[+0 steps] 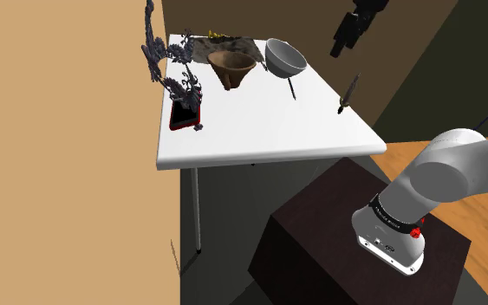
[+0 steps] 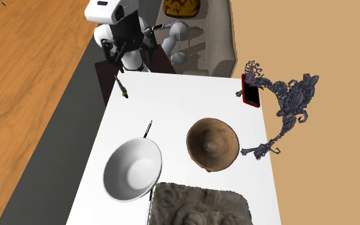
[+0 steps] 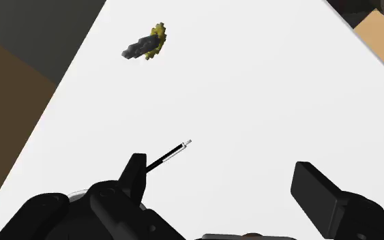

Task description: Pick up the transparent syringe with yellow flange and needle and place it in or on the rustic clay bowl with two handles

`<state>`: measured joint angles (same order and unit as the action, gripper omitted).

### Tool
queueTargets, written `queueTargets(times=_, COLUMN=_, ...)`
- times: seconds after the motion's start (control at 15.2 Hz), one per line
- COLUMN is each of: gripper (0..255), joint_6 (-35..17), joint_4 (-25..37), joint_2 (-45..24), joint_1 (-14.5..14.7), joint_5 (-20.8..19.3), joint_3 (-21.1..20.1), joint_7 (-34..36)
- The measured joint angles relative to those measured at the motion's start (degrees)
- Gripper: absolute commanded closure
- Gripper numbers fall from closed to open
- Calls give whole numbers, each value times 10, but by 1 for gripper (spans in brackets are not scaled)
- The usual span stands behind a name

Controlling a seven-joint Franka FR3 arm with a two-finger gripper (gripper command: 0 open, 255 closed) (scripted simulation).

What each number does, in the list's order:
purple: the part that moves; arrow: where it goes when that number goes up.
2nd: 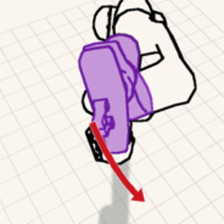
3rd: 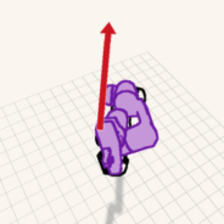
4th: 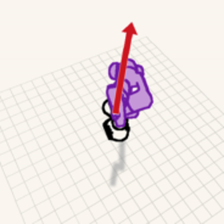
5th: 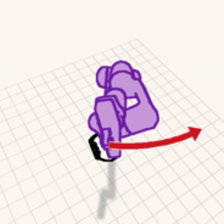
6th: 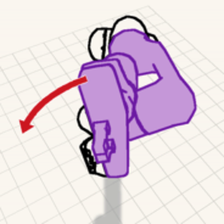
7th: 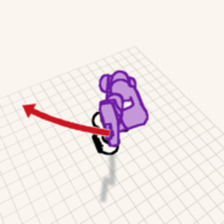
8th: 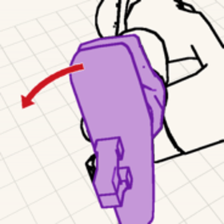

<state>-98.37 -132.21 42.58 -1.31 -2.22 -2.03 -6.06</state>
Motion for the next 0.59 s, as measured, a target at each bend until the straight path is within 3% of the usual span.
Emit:
queueTargets(times=0.2, gripper=0, joint_6=-15, joint_4=-33, joint_2=20, joint_1=-9, joint_5=-14, joint_3=-10, joint_7=16)
queueTargets(times=0.59, gripper=0, joint_6=-71, joint_4=-183, joint_2=118, joint_1=-45, joint_5=-70, joint_3=-64, joint_7=102)
